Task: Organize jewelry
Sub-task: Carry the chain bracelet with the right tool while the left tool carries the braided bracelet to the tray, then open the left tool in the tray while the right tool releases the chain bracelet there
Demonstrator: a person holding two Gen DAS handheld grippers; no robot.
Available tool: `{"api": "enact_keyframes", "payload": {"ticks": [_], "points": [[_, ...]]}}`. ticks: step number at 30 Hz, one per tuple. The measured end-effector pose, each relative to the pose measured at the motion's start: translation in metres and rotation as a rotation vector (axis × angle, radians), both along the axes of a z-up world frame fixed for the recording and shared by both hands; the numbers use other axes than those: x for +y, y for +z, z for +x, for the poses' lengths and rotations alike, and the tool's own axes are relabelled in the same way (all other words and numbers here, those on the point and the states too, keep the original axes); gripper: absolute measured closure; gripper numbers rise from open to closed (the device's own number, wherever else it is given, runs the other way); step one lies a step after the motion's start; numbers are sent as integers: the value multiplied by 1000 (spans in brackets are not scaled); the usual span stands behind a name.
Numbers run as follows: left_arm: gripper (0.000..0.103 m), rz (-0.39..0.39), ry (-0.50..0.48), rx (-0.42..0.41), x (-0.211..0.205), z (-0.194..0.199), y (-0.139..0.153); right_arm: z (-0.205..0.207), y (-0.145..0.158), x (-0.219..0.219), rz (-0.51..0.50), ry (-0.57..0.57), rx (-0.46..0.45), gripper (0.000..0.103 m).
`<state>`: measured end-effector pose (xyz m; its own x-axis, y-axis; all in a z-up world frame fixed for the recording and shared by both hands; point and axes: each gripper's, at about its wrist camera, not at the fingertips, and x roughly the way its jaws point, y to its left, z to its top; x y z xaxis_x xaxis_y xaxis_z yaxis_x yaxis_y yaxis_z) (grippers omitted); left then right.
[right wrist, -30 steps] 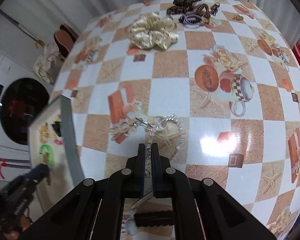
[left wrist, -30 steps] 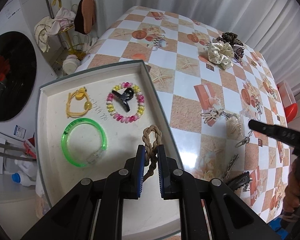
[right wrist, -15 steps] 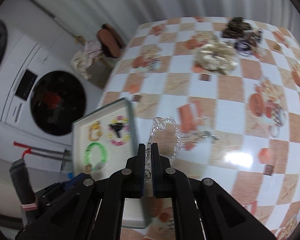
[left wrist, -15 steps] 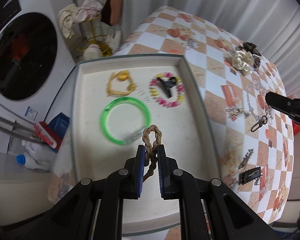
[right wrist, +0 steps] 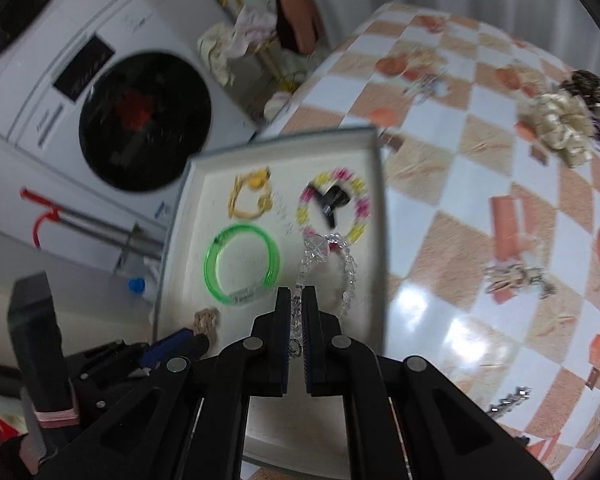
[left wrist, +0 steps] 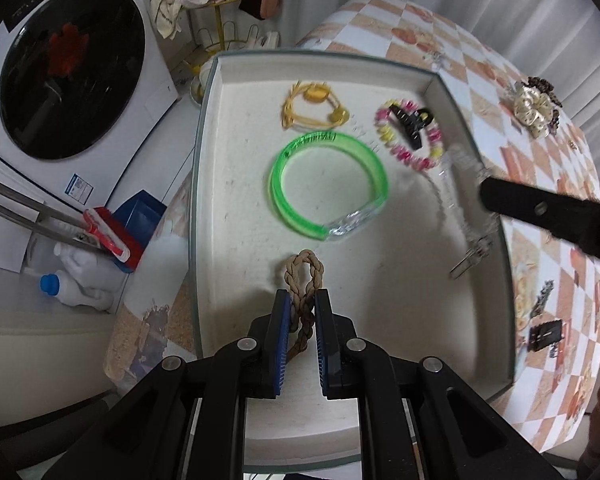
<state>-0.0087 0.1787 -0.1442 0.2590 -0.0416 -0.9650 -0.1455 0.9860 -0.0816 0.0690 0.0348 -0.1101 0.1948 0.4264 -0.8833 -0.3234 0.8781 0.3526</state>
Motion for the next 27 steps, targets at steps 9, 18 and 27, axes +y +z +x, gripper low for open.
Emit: {"api": "enact_keyframes", "payload": {"ticks": [9,18,27], "points": [[85,49,-13,14,-1,3,-15,-1,-41,16,-36,42,85,98],[85,91,-25,28,-6,8,-13,12,-59,9,-3,1,179,96],[8,107,-9,0,-8,10,-3,14,-29,-13,82,-53,139,44]]}}
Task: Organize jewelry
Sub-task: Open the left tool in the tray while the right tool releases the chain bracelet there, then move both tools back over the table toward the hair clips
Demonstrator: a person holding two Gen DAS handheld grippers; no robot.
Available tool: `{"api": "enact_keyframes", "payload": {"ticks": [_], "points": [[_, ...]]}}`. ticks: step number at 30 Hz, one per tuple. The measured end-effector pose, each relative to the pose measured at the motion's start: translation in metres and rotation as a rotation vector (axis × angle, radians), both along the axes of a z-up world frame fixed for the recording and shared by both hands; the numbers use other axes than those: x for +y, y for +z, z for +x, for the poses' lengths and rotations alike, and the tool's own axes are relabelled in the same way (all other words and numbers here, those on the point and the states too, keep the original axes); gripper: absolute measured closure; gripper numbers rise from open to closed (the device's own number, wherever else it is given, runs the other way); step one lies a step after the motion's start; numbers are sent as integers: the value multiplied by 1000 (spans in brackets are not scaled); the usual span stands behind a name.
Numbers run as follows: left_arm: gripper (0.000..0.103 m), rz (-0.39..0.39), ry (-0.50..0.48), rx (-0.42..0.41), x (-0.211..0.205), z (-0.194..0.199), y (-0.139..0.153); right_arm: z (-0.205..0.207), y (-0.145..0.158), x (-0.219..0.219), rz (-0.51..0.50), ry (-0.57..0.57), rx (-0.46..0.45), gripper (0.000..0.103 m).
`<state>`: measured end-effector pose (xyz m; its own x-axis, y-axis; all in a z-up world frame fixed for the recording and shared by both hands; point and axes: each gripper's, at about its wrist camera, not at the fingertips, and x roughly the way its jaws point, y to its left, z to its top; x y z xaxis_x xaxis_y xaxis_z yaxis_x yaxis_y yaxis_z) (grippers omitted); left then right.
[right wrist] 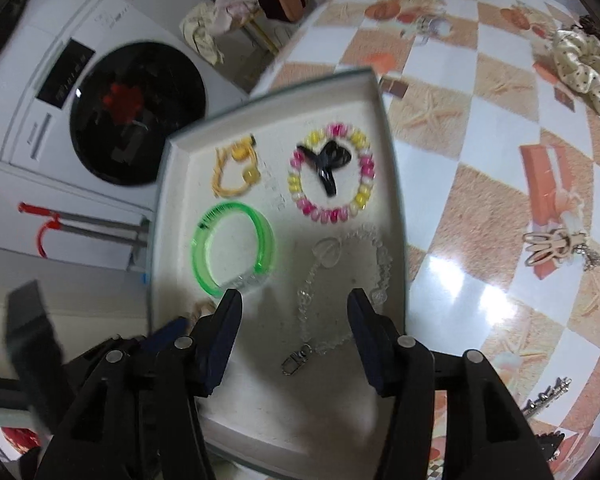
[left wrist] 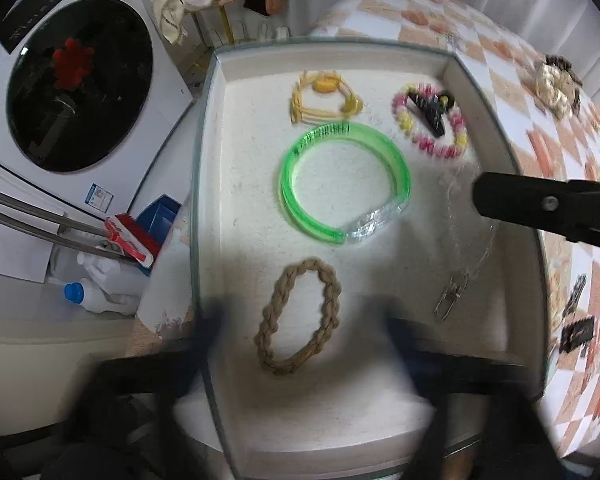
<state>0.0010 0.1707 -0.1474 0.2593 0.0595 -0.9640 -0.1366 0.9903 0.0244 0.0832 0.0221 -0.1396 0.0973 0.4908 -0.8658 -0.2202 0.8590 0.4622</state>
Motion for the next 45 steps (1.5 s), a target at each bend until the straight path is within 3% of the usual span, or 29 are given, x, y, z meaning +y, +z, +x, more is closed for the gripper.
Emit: {"api": "enact_keyframes", "payload": {"ticks": [5,9,11,13,25,35,45], "points": [[8,28,-21,-13,-8,4,8,-2,18,-30,22,-78,-25,43],[7,35,-35,-18,-14,6,11,-8,24,-66,-1,-155,-25,35],[0,40,-51,-17,-19,6,14,-13,22,-82,-24,-188,-21,34],[0,41,-71,-26,-25,6,17,-18,21,-102,-44,-228,-10,20],[0,33,-211,-52,-84,31,31,-64,7,-186,-154,-402,61,20],[0,21,-362,-58,-133,56,32,-98,-6,-209,-229,-385,83,20],[0,9,-464,-58,-174,80,28,-103,-16,-210,-274,-223,55,20]]}}
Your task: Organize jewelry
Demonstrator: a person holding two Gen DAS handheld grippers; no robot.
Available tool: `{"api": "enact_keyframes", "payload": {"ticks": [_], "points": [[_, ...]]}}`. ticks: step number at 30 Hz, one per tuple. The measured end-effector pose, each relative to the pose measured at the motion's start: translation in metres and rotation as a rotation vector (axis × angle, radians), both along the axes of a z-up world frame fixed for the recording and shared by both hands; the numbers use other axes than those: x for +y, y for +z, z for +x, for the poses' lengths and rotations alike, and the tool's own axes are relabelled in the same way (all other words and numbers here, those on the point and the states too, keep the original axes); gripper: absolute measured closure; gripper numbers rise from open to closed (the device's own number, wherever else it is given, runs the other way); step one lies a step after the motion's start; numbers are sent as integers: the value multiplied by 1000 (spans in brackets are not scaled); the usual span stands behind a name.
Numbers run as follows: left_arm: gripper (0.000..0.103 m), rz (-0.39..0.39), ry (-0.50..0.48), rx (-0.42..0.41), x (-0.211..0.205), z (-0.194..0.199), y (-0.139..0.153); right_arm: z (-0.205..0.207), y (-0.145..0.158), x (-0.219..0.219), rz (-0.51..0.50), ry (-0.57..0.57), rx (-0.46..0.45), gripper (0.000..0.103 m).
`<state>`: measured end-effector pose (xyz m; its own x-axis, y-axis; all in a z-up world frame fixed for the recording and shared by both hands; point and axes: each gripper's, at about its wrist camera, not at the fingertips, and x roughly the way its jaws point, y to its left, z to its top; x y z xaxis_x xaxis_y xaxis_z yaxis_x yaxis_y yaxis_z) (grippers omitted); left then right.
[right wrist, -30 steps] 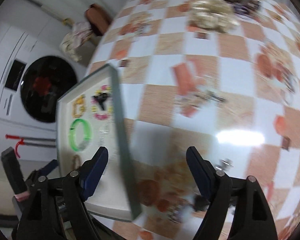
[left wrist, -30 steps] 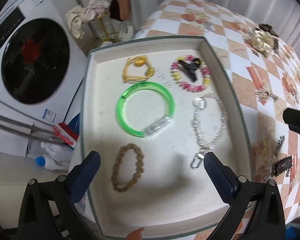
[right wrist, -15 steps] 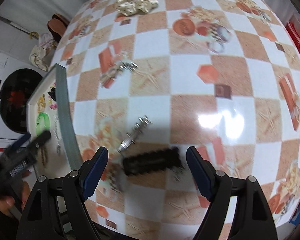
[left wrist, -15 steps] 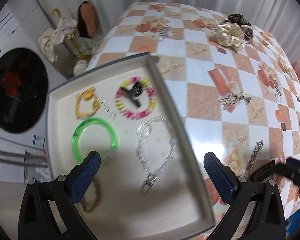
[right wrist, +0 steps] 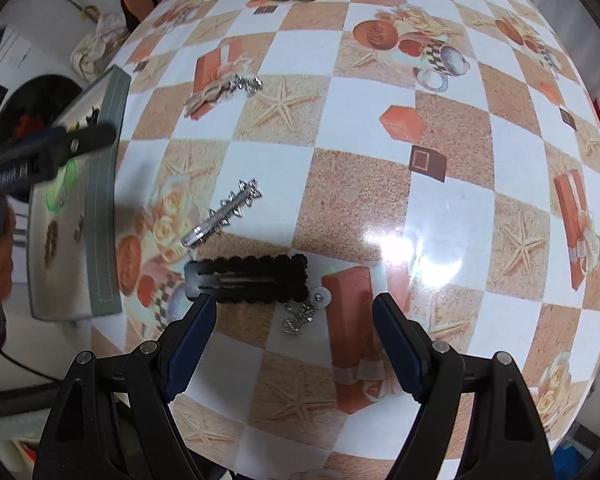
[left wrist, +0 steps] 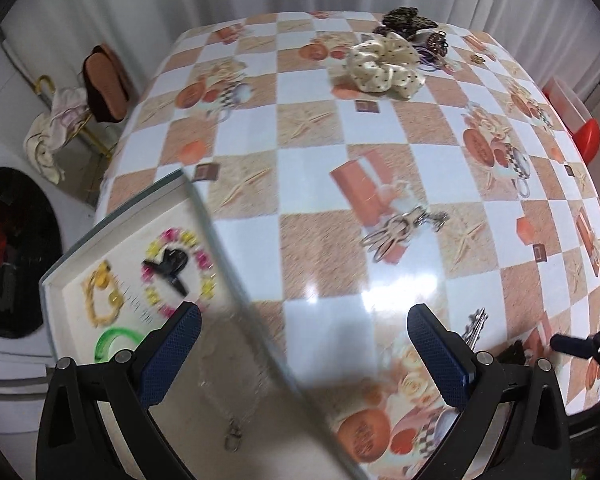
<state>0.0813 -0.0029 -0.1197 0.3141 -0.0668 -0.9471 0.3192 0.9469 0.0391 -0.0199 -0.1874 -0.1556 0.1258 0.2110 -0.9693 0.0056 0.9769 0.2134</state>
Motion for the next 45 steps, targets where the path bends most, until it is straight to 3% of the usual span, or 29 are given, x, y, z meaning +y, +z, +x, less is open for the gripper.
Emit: {"api": "enact_keyframes", "payload": {"ticks": [7,11,17,20,26,29,34,37,39,40,45], "points": [[0,27,-53,5,-26,9,-13,-3,-9,-11,13,-92,30,20],[4,35,-72,8,-38,15,-19,-6,-11,-5,-33,-76,14,24],[5,57,-94,23,-55,25,-34,-4,-11,13,-155,-13,-34,39],[15,63,-107,31,-62,28,-40,-5,-10,16,-211,5,-58,50],[15,51,-103,48,-68,34,-50,-1,-9,-1,-217,-8,-82,59],[15,33,-102,52,-70,35,-51,7,-9,-10,-220,-21,-92,68],[31,-1,-126,66,-75,36,-50,15,-7,-18,-216,-15,-94,91],[51,-22,-147,68,-77,33,-47,17,-8,-21,-212,-26,-91,98],[74,-28,-158,69,-80,30,-45,17,-9,-21,-203,-38,-88,99],[79,-31,-158,72,-81,29,-44,17,-9,-21,-197,-45,-87,100],[79,-76,-129,86,-76,26,-37,19,-8,-39,-104,-113,-71,100]]}}
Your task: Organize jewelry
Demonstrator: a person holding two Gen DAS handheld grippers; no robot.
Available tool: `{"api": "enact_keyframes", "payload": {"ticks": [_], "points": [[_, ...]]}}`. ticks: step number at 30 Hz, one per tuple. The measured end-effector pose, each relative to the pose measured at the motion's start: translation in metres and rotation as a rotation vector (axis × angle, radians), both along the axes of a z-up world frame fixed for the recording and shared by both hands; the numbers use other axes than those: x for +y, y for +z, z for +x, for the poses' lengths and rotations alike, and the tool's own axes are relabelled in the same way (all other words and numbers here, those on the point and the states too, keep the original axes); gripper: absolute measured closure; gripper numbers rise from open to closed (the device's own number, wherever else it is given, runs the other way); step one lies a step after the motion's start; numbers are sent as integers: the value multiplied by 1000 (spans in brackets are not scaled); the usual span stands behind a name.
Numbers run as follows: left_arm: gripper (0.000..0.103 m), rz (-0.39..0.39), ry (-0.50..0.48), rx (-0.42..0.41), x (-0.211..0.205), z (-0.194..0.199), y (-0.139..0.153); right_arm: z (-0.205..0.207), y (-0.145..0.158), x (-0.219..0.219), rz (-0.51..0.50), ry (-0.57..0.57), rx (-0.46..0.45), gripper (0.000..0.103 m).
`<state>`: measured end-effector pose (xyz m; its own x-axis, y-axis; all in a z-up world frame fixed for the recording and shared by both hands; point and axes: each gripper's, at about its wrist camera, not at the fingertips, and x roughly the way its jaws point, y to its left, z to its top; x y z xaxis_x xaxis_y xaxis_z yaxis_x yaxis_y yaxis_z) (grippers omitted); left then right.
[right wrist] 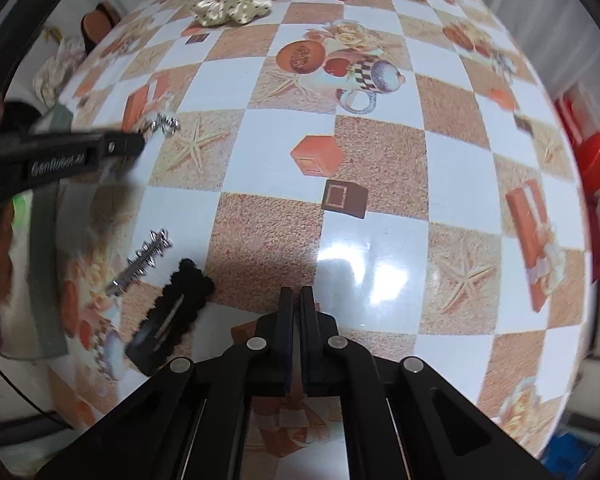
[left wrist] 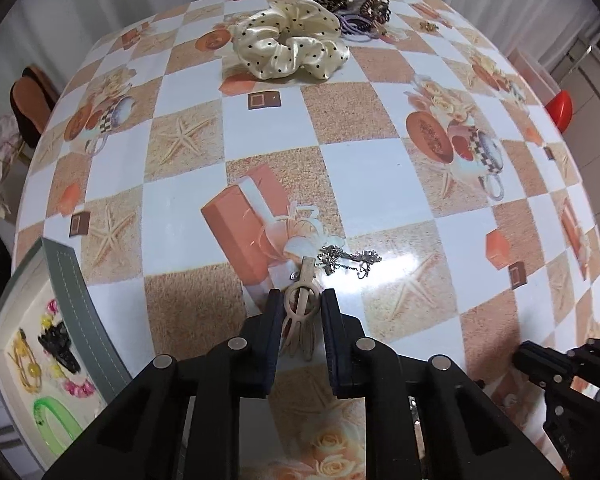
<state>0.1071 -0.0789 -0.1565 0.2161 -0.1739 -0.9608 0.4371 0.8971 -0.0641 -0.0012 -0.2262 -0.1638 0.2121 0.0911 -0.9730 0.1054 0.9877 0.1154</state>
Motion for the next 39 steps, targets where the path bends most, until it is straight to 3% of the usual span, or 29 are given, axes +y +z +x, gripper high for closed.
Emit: {"api": "enact_keyframes", "payload": {"ticks": [9,23,24,26,27,28,35,38,39], "points": [[79,-41,69,-15,25,-14,19,-5,1,-23,141,-126,6,100],[79,-57,173,-38,66,-36,40,-13,8,-21,175,-122,41,99],[79,-58,174,-38,68,-38,41,-16,8,-18,175,-115,51,95],[79,-54,174,-41,71,-40,41,-23,5,-16,183,-127,67,72],[79,-52,173,-41,72,-42,41,-26,3,-15,192,-144,77,50],[79,-51,172,-42,73,-43,42,-29,3,-13,197,-156,76,46],[79,-54,167,-40,79,-49,42,-35,-2,10,119,-129,73,49],[79,-55,164,-40,80,-52,43,-30,-2,23,53,-84,61,59],[79,-56,164,-39,80,-53,43,-29,-2,27,23,-69,62,68]]}}
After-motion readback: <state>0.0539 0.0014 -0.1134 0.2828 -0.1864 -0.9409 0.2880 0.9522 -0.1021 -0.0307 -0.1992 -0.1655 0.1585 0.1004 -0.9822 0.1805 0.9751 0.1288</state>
